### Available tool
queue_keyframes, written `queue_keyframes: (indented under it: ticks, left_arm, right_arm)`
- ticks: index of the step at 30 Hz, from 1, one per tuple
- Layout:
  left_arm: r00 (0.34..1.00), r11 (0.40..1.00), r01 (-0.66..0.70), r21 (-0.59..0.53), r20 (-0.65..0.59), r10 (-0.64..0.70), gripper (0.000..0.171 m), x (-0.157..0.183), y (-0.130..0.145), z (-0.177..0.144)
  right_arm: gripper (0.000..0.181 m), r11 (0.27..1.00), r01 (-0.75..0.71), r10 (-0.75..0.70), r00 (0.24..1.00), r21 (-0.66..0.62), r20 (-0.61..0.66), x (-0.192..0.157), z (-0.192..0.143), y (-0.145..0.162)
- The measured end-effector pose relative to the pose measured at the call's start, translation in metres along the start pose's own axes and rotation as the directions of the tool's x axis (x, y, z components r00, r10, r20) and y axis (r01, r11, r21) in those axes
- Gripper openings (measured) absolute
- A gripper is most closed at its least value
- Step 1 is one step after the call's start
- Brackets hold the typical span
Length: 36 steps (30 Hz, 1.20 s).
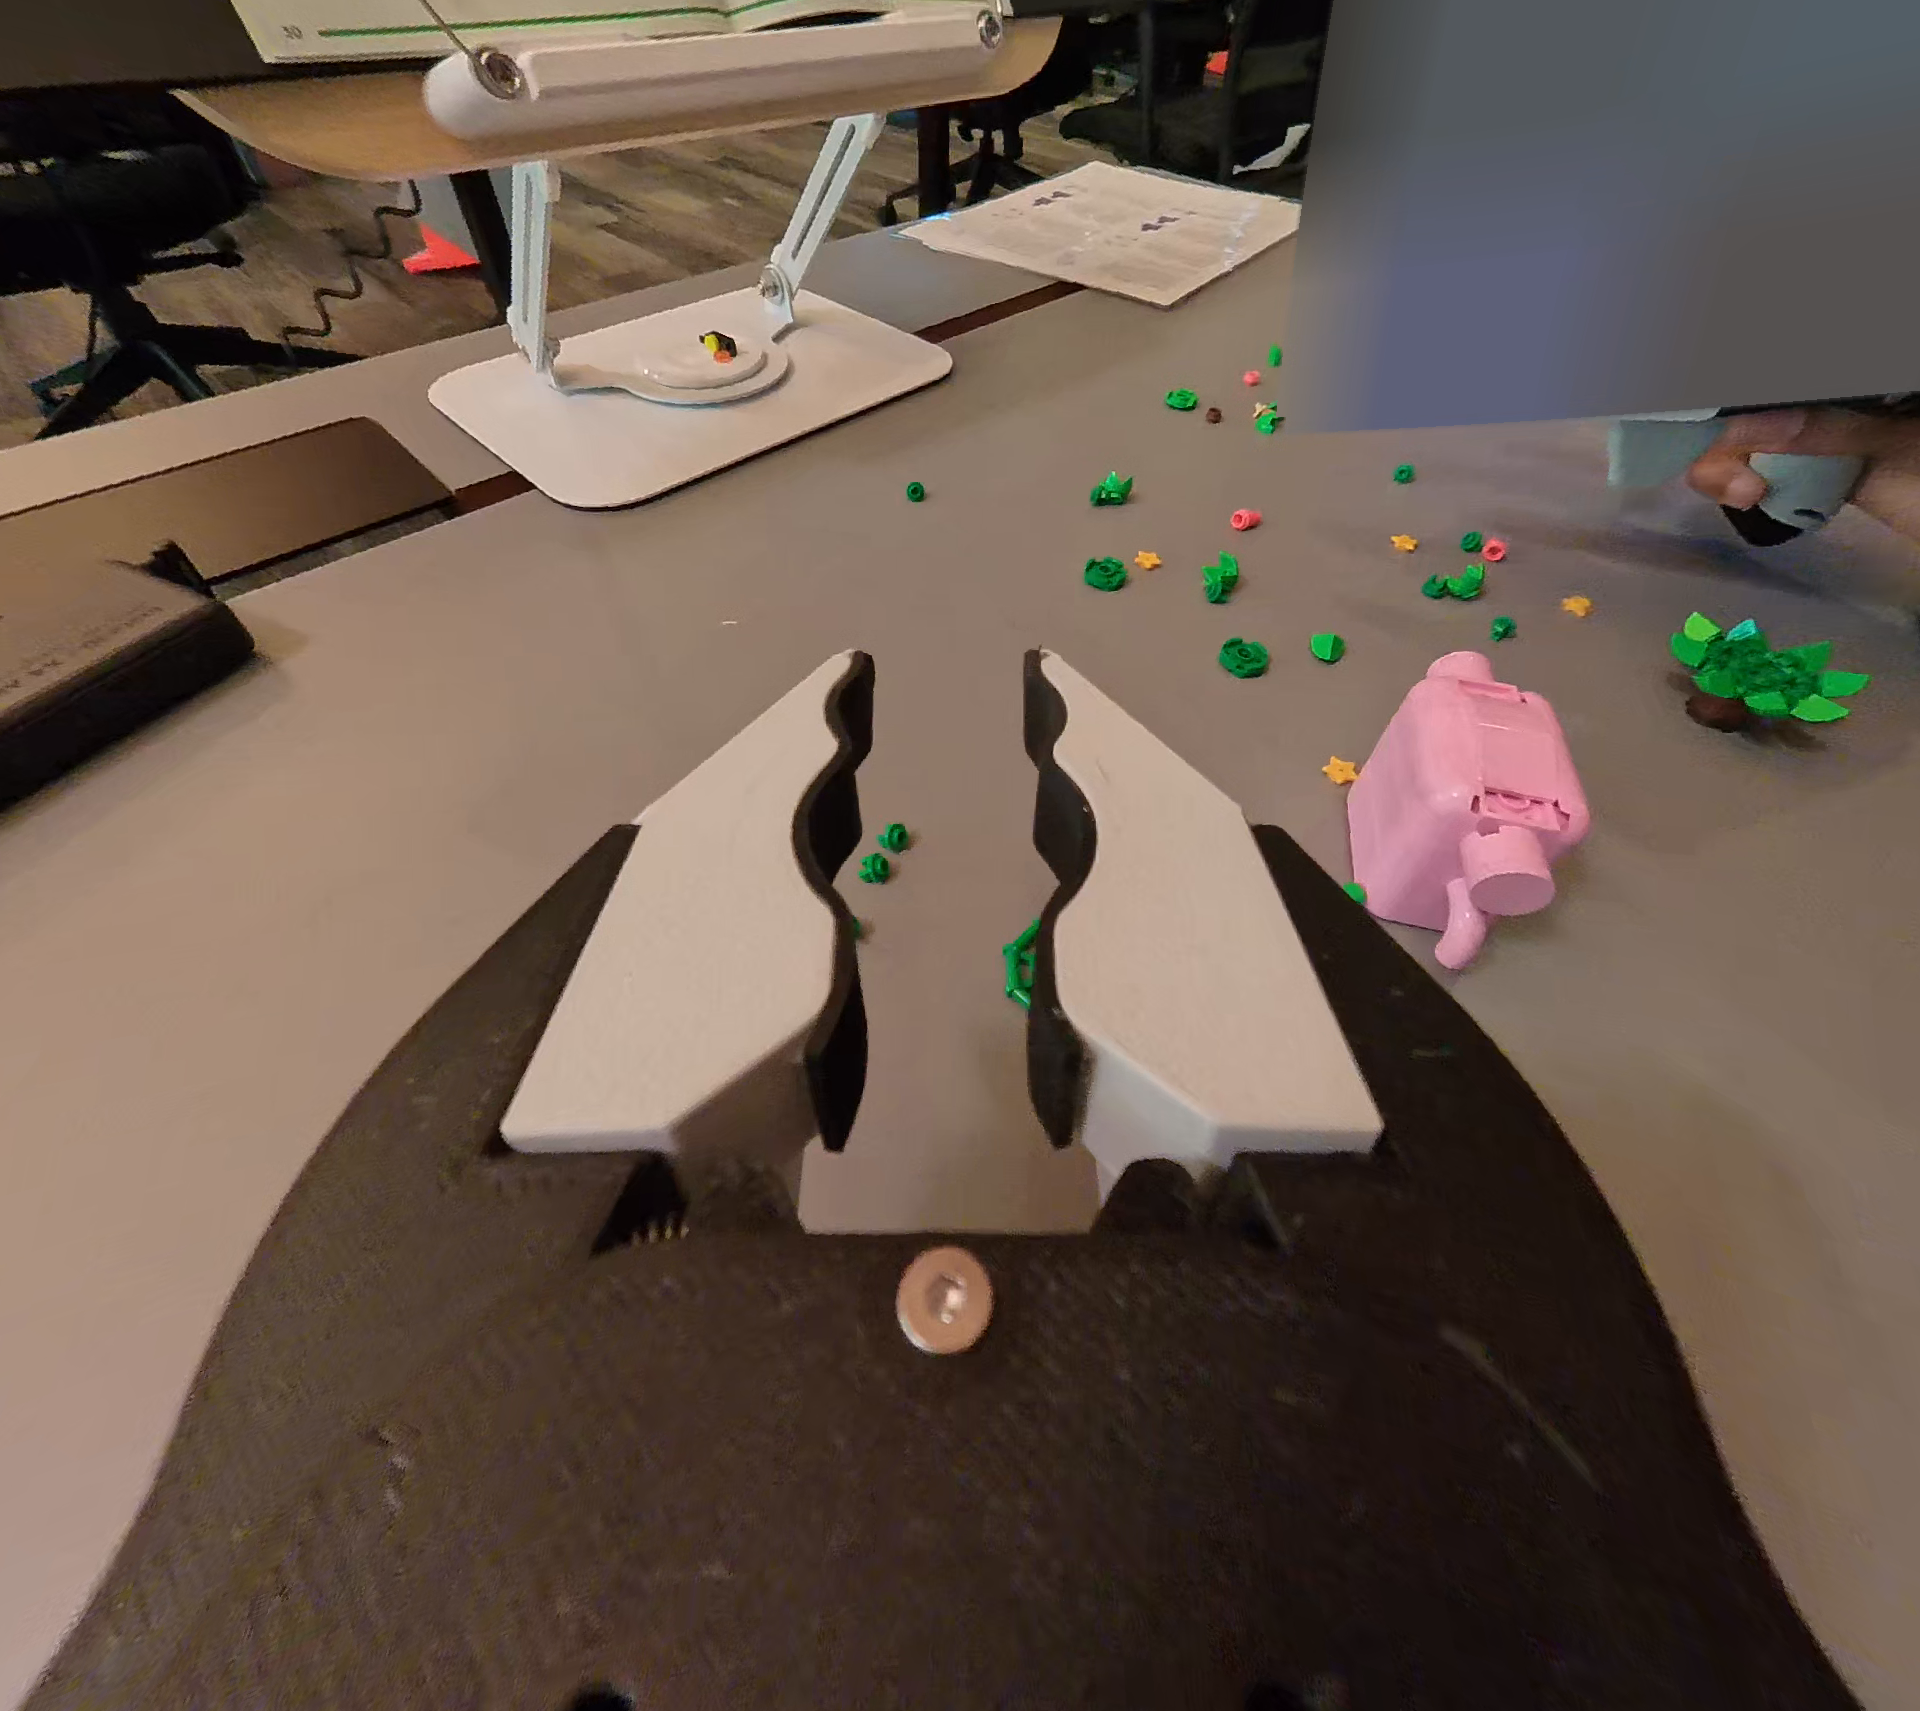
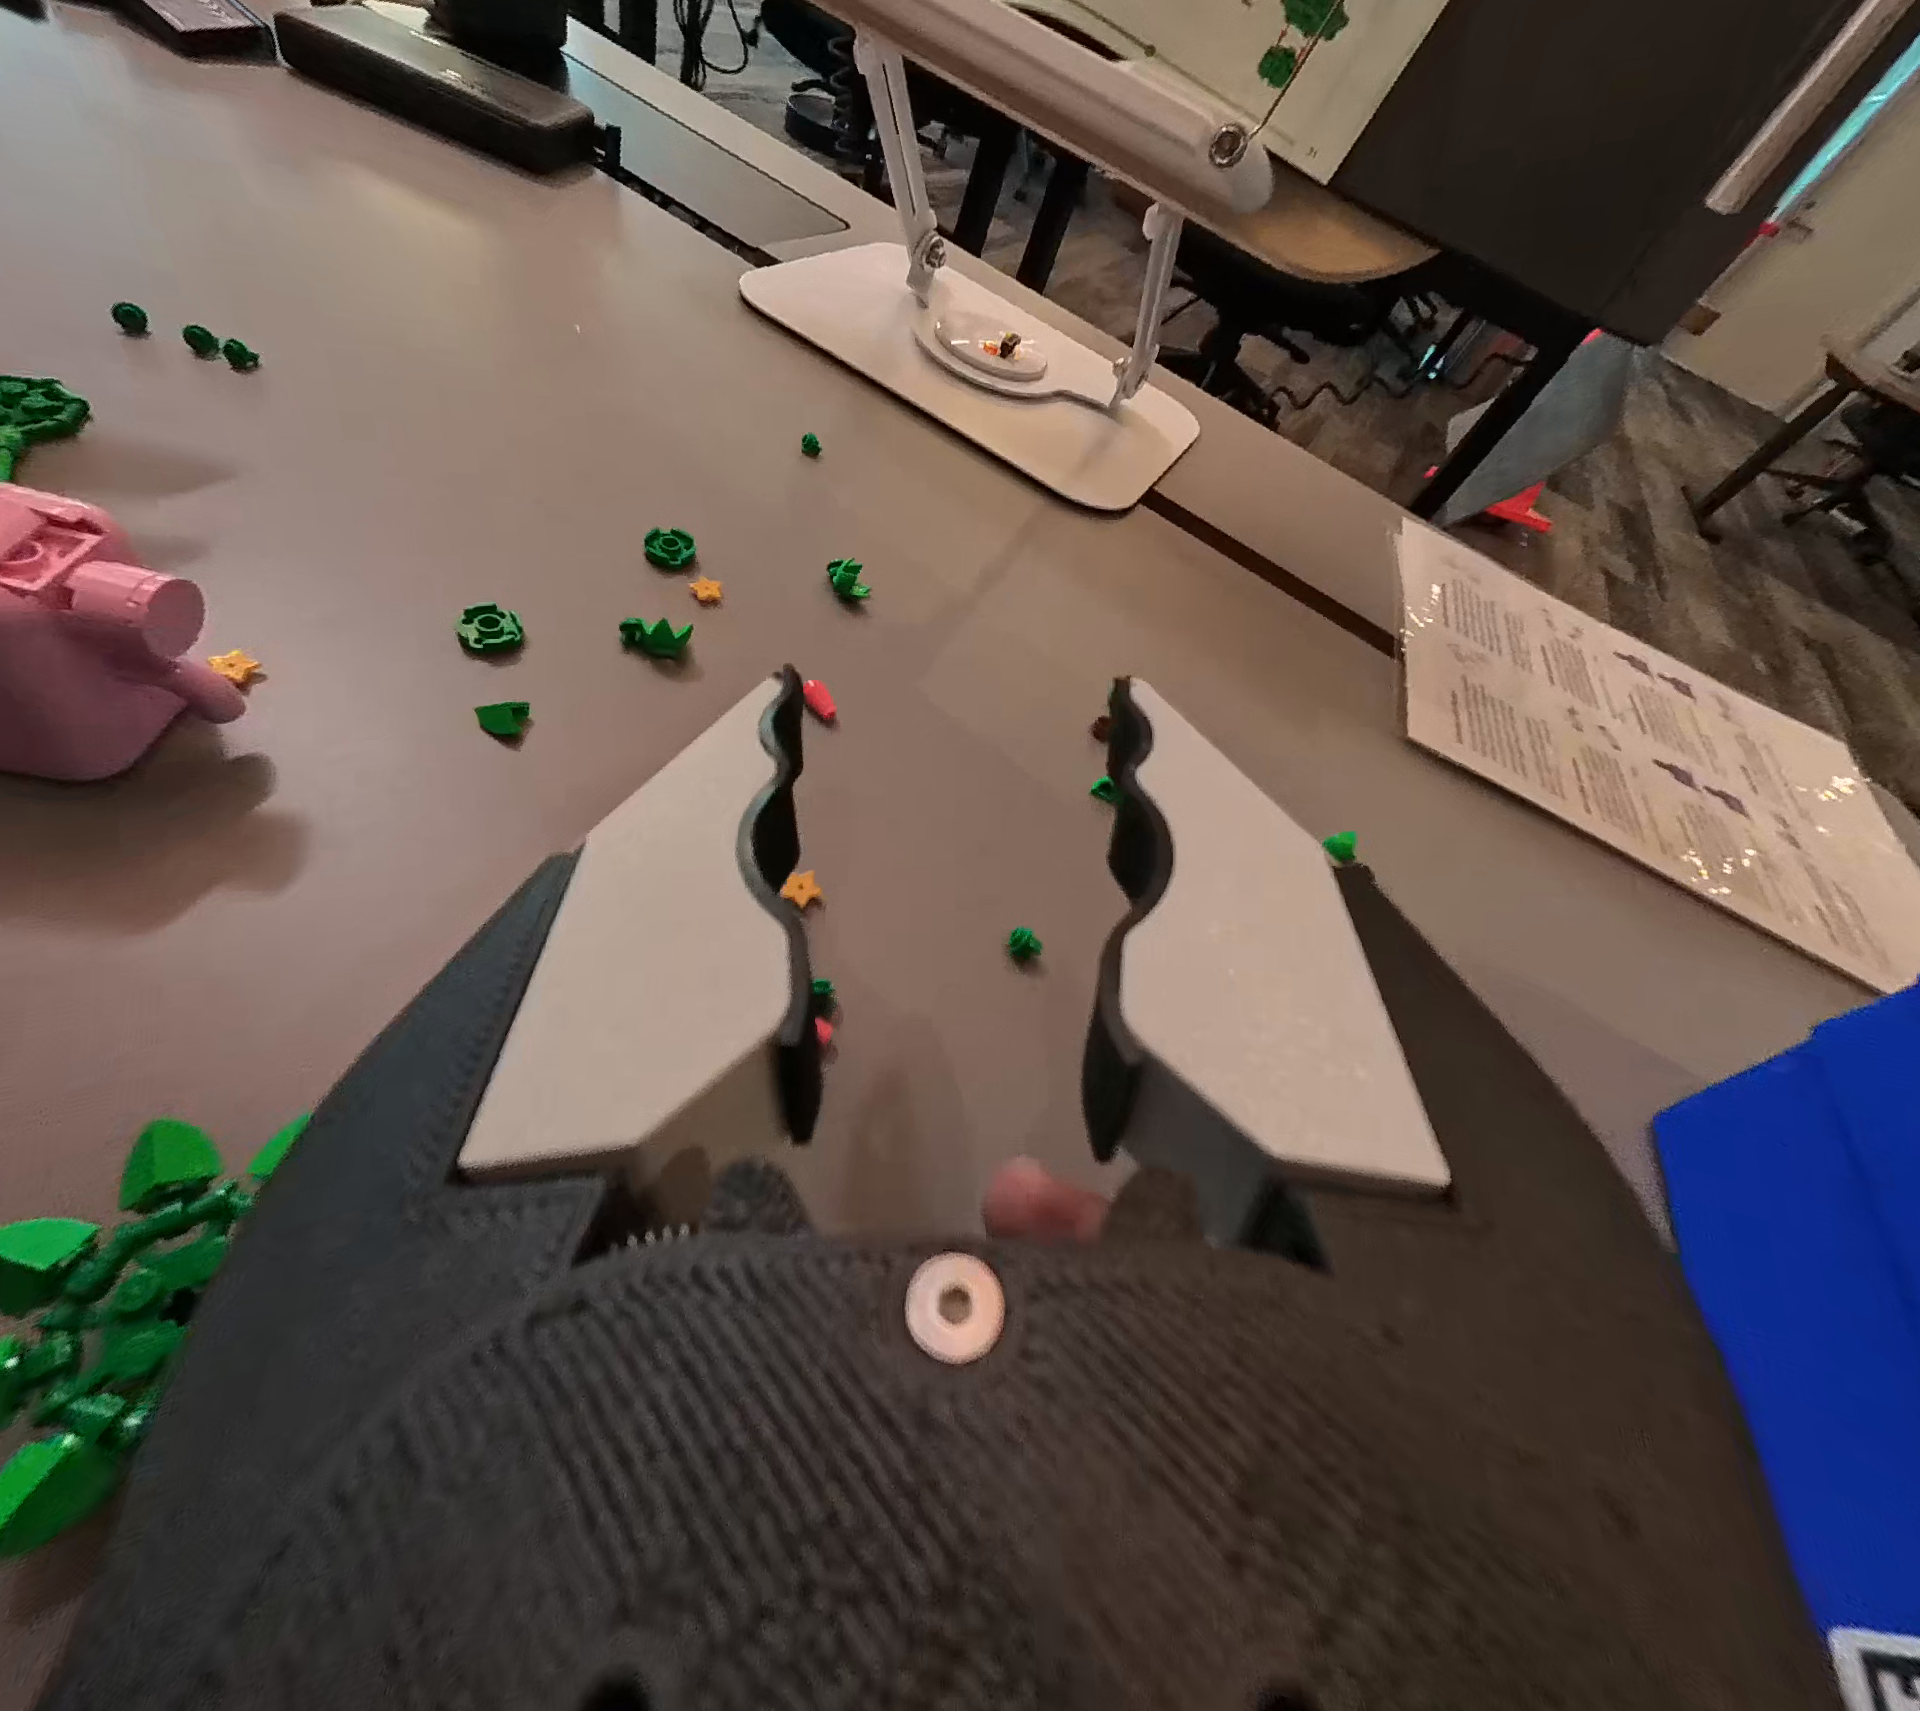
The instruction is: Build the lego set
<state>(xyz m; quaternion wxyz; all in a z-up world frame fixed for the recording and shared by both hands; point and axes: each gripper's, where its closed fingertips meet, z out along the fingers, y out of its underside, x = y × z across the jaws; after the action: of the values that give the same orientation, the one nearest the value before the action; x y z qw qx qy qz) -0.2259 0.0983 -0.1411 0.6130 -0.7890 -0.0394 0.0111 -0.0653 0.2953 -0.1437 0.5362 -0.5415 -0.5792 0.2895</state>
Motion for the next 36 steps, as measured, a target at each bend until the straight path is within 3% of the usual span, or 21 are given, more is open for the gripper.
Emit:
queue_keyframes:
  ticks: [8,12,18,21,23,36]
  left_arm:
    - [0.999,1.000,-0.016,-0.016,-0.032,0.015,0.031,0.010,0.003,0.005]
    - [0.998,0.998,-0.049,-0.040,-0.044,0.047,0.033,0.016,0.006,0.008]
    - [0.995,0.993,-0.104,-0.050,-0.008,0.104,0.038,0.016,0.004,0.007]
    - [0.990,0.995,-0.098,-0.033,0.096,0.101,0.063,0.001,-0.001,0.005]
    - [0.986,0.995,-0.097,-0.030,0.135,0.100,0.069,-0.006,-0.002,0.004]
    - [0.989,0.999,-0.040,-0.035,0.139,0.044,0.071,-0.012,-0.001,0.001]
  right_arm:
    - [0.057,0.987,-0.154,0.149,0.984,-0.043,-0.096,0.029,-0.009,0.010]
    - [0.057,0.975,-0.222,0.222,0.972,0.004,-0.079,0.034,-0.011,0.006]
    - [0.053,0.976,-0.218,0.219,0.974,0.021,-0.055,0.029,-0.006,0.007]
    - [0.059,0.978,-0.199,0.203,0.977,0.066,-0.071,0.029,-0.010,-0.004]
    - [0.060,0.979,-0.171,0.182,0.978,0.113,-0.097,0.032,-0.014,-0.014]
    - [0.062,0.941,-0.199,0.244,0.959,0.275,-0.143,0.052,-0.041,-0.045]
